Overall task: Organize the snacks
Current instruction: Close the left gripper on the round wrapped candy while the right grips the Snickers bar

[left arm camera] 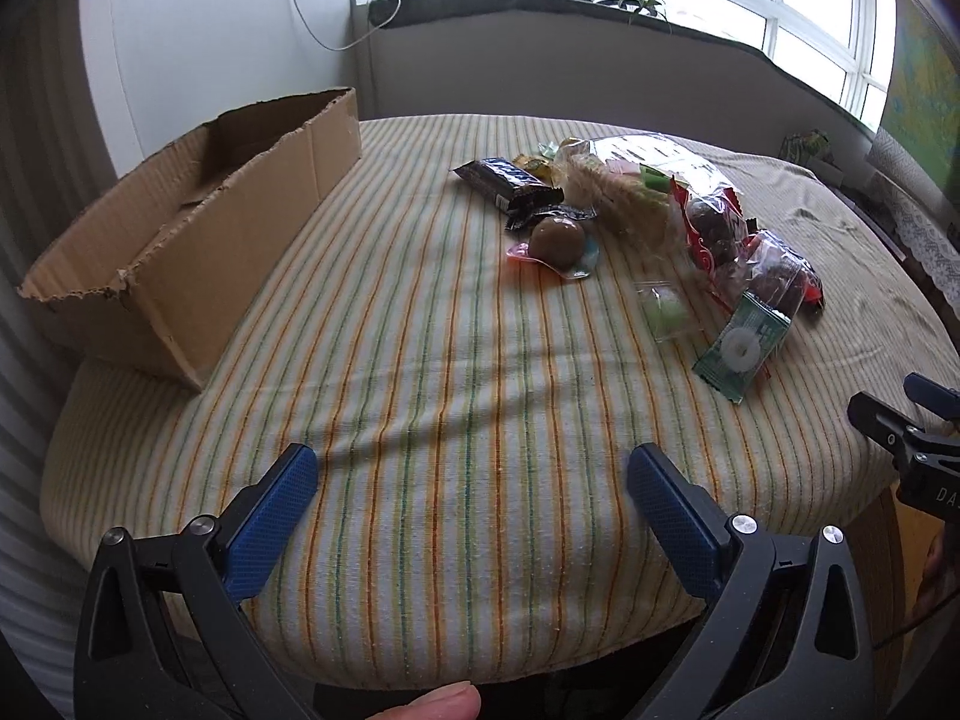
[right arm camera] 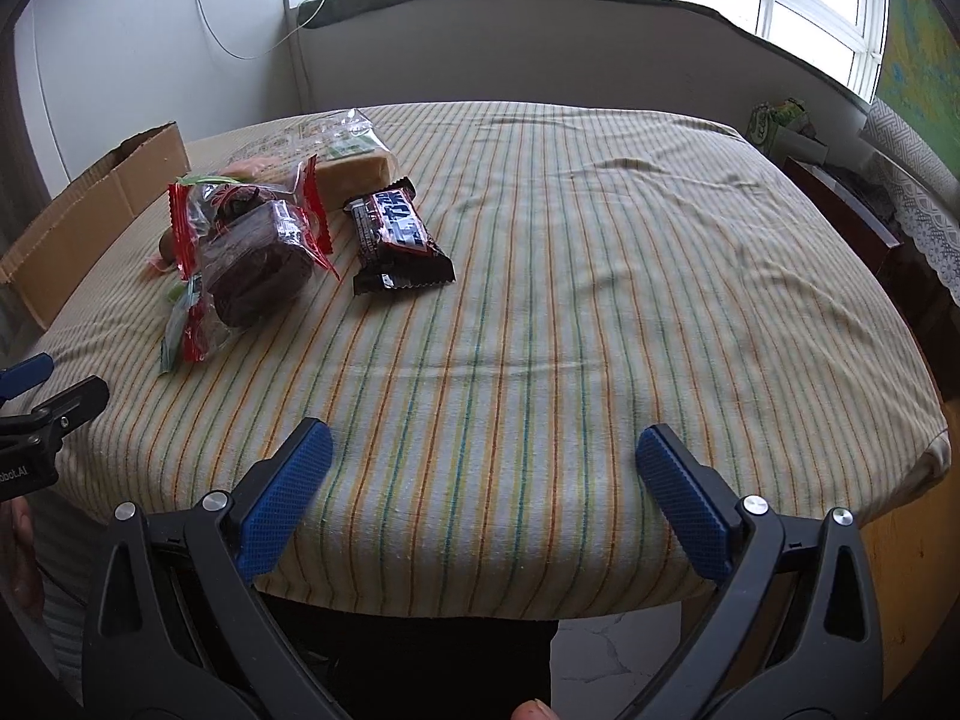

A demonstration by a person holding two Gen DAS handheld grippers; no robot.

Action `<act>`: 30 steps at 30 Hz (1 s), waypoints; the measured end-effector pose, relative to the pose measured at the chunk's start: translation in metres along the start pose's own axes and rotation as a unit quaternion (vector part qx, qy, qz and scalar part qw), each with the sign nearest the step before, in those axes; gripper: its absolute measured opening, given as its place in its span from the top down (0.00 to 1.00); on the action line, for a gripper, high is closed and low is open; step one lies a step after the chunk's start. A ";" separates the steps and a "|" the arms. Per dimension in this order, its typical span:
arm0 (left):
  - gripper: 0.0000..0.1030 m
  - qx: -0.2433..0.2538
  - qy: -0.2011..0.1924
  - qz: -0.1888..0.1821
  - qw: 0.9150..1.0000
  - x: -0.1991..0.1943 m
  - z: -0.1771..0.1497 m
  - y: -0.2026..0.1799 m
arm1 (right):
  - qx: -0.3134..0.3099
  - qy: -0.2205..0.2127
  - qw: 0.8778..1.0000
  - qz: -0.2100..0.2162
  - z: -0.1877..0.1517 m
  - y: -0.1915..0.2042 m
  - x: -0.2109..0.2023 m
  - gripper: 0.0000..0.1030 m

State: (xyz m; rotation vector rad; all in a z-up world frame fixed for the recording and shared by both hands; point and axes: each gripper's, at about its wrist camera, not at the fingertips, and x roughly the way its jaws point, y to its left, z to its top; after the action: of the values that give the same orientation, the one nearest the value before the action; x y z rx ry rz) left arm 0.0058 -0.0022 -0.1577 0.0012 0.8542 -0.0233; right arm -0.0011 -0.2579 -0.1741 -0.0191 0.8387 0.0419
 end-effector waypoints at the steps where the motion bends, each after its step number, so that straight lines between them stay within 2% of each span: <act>1: 0.00 -0.001 -0.001 -0.002 1.000 0.000 0.000 0.001 | -0.003 -0.004 1.000 -0.001 -0.001 0.001 -0.001 0.00; 11: 0.00 -0.007 -0.082 -0.028 0.996 -0.004 -0.017 0.007 | -0.012 -0.062 0.998 0.004 -0.012 0.004 -0.007 0.00; 16: 0.00 0.006 -0.119 -0.032 0.992 -0.004 -0.023 0.006 | -0.006 -0.067 0.998 0.004 -0.007 0.003 -0.005 0.00; 21: 0.00 0.011 -0.093 -0.036 0.995 -0.001 -0.002 0.002 | -0.021 -0.052 0.998 0.025 0.024 0.004 0.006 0.00; 26: 0.00 -0.011 -0.069 -0.068 0.995 0.009 0.045 0.002 | -0.046 -0.043 0.998 0.023 0.064 0.007 0.014 0.00; 30: 0.00 -0.005 -0.061 -0.070 0.996 0.016 0.076 -0.001 | -0.061 -0.013 0.998 0.026 0.087 0.004 0.027 0.00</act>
State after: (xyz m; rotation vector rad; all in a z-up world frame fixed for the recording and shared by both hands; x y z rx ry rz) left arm 0.0737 -0.0040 -0.1199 -0.0682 0.7304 -0.1496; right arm 0.0809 -0.2504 -0.1360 -0.1106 0.8100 0.1418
